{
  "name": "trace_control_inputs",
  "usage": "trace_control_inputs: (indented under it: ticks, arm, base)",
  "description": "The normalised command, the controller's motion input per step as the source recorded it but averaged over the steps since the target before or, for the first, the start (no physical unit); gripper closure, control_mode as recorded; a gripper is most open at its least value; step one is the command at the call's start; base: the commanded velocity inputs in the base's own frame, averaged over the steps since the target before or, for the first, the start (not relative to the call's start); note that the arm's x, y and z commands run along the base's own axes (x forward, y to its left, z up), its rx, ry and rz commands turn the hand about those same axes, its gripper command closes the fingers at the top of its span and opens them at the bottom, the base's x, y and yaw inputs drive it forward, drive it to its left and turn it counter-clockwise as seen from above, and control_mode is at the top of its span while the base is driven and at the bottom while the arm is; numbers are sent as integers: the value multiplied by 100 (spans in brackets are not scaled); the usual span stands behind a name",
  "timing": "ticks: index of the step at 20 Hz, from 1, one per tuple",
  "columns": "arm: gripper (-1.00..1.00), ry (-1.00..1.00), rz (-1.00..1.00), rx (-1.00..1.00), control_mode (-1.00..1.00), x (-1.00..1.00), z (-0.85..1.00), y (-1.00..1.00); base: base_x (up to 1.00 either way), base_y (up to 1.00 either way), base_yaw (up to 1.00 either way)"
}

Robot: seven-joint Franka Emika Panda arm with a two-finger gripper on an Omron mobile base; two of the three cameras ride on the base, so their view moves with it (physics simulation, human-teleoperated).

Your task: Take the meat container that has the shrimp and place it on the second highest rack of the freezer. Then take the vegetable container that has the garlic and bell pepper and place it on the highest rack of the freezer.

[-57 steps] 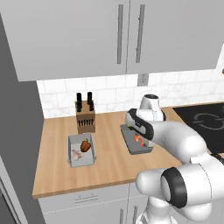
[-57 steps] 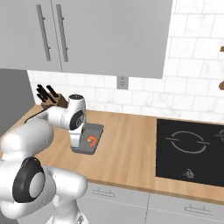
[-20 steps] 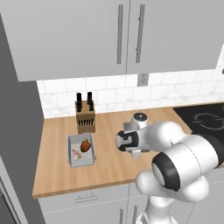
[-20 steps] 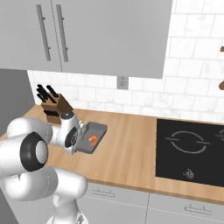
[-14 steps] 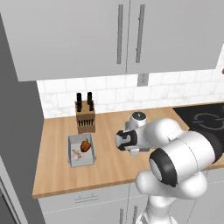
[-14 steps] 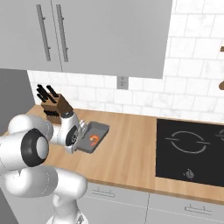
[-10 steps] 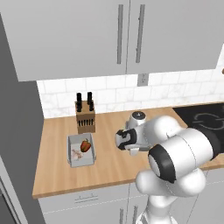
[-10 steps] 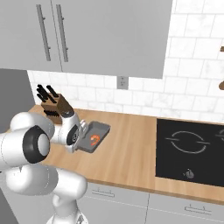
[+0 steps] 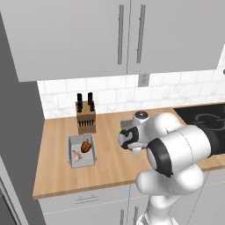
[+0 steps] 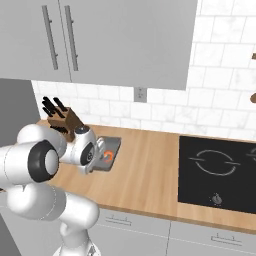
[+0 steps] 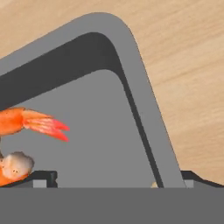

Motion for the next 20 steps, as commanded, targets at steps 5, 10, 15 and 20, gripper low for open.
trace_control_inputs:
  ticks: [5,10,15,20]
  arm:
    - [-100,0,-5,0,-100,2,-9,-1]
    - [100,0,0,0,-100,0,0,0]
    - [100,0,0,0,-100,0,0,0]
    - [100,0,0,0,-100,0,9,0]
  base:
    - [0,0,0]
    - [0,0,0]
    - [0,0,0]
    - [0,0,0]
